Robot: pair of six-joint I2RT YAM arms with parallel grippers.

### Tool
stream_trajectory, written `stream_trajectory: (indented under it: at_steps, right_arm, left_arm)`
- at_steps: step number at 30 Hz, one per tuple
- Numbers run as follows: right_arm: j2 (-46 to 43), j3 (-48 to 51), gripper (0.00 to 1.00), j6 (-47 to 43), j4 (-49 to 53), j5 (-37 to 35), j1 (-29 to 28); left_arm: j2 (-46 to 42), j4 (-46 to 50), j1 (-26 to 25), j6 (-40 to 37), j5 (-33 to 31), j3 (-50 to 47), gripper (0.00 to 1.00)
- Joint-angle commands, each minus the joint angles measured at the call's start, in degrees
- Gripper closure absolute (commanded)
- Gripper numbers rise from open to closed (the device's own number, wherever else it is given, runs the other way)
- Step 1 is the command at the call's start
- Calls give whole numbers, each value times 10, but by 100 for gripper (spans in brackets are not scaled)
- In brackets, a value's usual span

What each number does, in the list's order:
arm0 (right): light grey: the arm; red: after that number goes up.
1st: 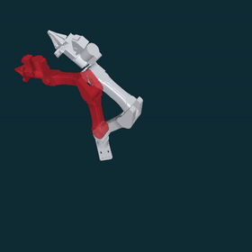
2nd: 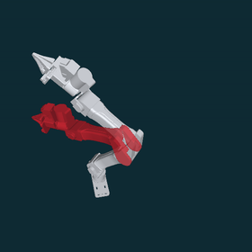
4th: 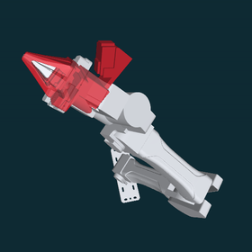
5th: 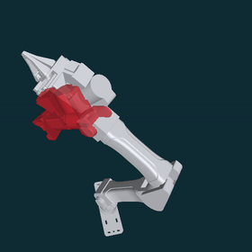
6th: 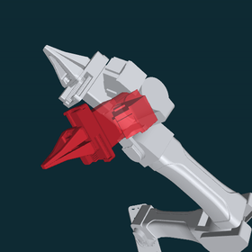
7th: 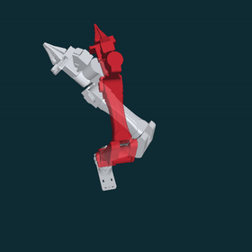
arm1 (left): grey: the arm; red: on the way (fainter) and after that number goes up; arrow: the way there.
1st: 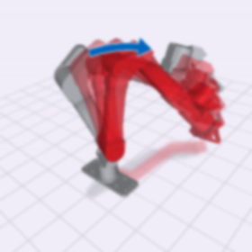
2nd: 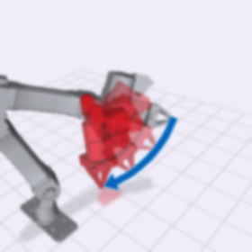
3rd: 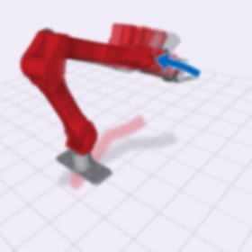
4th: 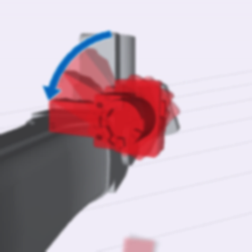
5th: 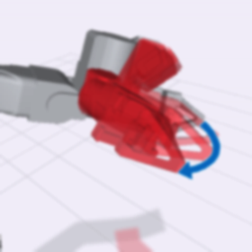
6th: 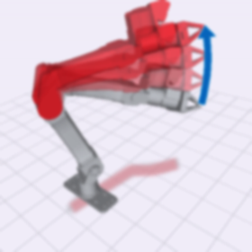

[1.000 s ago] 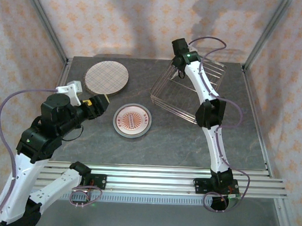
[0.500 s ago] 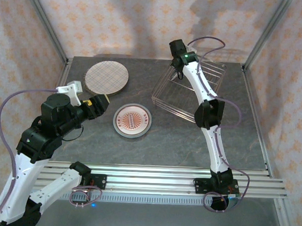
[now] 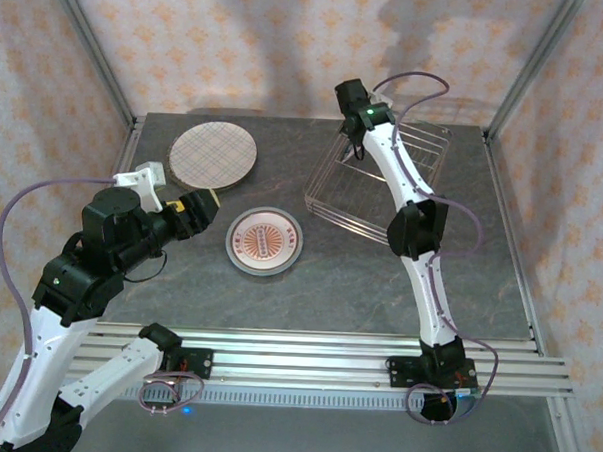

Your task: Unload the plates from the dish rack

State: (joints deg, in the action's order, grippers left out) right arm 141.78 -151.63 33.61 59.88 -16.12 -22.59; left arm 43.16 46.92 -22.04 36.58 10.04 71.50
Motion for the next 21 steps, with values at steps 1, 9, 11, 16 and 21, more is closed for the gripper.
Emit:
stream_trajectory:
  at_steps: [1,9,11,16,21]
  right_arm:
    - [-65,-35,100,-1,-24,-35,-5]
    - [-75,-43,100,5,1,-48,-8]
    - [-80,-42,100,12,15,-54,-9]
    - [-103,-35,100,25,47,-65,-10]
    - [-141,-19,100,39,87,-85,-15]
  left_arm:
    - [2,-15,-2,4,7,-7,21]
    - [6,-23,-2,2,11,-8,21]
    - [6,-24,-2,2,11,-7,21]
    - [6,-28,-2,2,13,-8,21]
    - [7,-37,-2,5,15,-9,21]
